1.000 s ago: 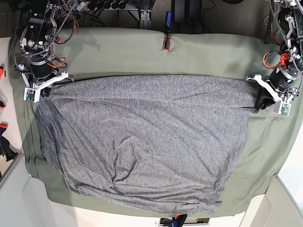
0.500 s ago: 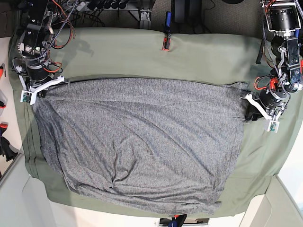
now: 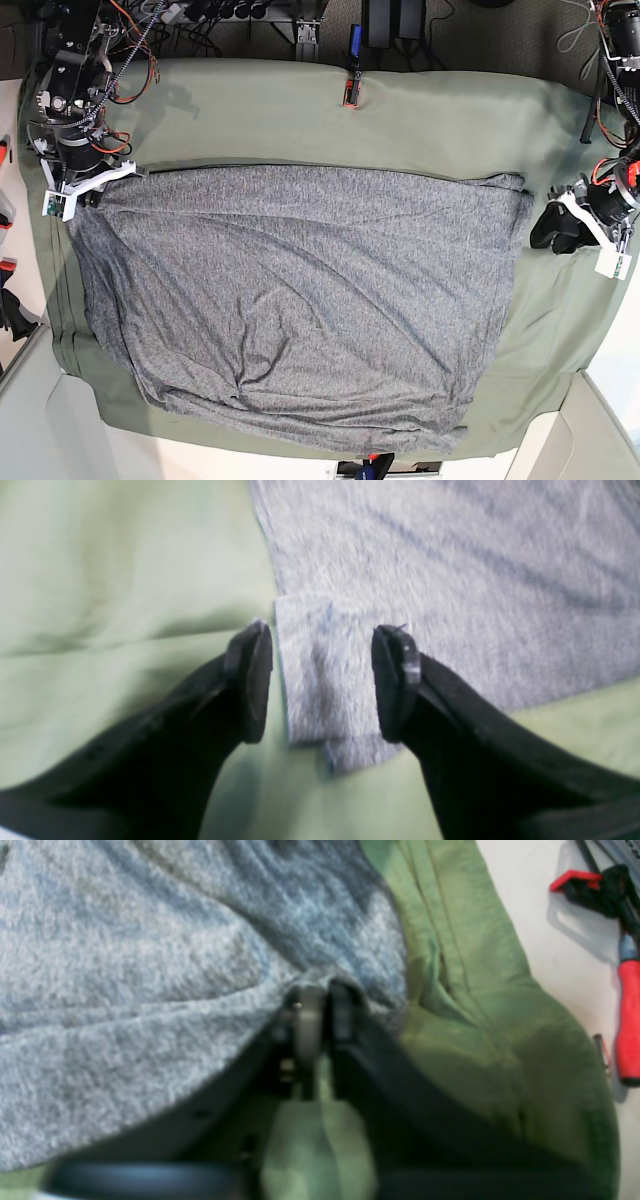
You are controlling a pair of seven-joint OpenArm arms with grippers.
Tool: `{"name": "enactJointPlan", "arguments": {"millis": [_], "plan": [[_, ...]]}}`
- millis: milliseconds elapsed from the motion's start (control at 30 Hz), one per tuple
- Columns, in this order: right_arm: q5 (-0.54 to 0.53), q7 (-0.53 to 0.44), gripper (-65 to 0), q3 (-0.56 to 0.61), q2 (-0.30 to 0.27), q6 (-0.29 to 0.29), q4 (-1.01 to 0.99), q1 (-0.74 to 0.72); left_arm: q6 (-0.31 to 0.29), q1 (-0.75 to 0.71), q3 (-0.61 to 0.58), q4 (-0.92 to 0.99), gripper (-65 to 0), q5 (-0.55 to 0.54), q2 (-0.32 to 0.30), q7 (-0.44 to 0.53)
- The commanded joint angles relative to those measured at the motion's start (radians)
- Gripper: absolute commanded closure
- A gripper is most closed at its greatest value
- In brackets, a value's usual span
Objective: Fold the T-shirt properly
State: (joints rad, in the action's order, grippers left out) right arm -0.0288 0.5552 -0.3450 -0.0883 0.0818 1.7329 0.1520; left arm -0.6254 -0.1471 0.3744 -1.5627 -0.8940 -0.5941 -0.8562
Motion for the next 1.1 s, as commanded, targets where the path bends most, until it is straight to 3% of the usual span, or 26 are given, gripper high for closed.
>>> {"name": "enactJointPlan", "arguments": {"millis": [0, 67, 167, 233, 333, 400, 433, 500, 633, 833, 1067], "plan": [[-0.001, -0.021, -11.7, -0.004, -0.008, -0.003, 0.015, -0.011, -0.029, -0.027, 0.001, -0.043, -34.4, -0.014, -0.018, 0.013], [-0.024, -0.024, -13.3, -0.004, -0.008, -0.004, 0.015, -0.011, -0.073, -0.087, 0.001, -0.093, -34.4, -0.015, -0.018, 0.026], [-0.060, -0.024, -13.2, -0.004, -0.008, -0.004, 0.015, -0.010, -0.073, -0.172, 0.001, -0.147, -34.4, 0.003, -0.015, 0.101], [-0.061, -0.022, -13.3, -0.004, -0.008, -0.004, 0.015, -0.010, -0.073, -0.210, 0.000, -0.165, -34.4, 0.065, -0.005, 0.172], [-0.061, -0.020, -13.8, -0.004, -0.008, -0.004, 0.015, -0.010, -0.073, -0.219, -0.001, -0.166, -34.4, 0.178, 0.039, 0.201], [-0.063, -0.021, -19.2, -0.004, -0.008, -0.004, 0.015, -0.011, -0.073, -0.219, -0.014, -0.166, -34.4, 0.200, 0.060, 0.203], [-0.069, -0.021, -22.9, -0.004, -0.008, -0.004, 0.015, -0.010, -0.063, -0.218, -0.021, -0.164, -34.4, 0.201, 0.068, 0.206], [-0.076, -0.020, -28.4, -0.004, -0.008, -0.004, 0.015, -0.010, 0.013, -0.218, -0.028, -0.143, -34.4, 0.202, 0.079, 0.232], [-0.076, -0.020, -28.9, -0.004, -0.008, -0.004, 0.015, -0.010, 0.122, -0.190, -0.028, -0.045, -34.4, 0.203, 0.082, 0.260], [-0.076, -0.013, -28.9, -0.004, -0.008, -0.004, 0.015, -0.010, 0.124, -0.158, -0.028, 0.018, -34.4, 0.166, 0.086, 0.211], [-0.076, -0.012, -28.9, -0.005, -0.008, -0.026, 0.015, -0.010, 0.121, -0.152, -0.028, 0.018, -34.4, 0.168, 0.160, 0.205]]}}
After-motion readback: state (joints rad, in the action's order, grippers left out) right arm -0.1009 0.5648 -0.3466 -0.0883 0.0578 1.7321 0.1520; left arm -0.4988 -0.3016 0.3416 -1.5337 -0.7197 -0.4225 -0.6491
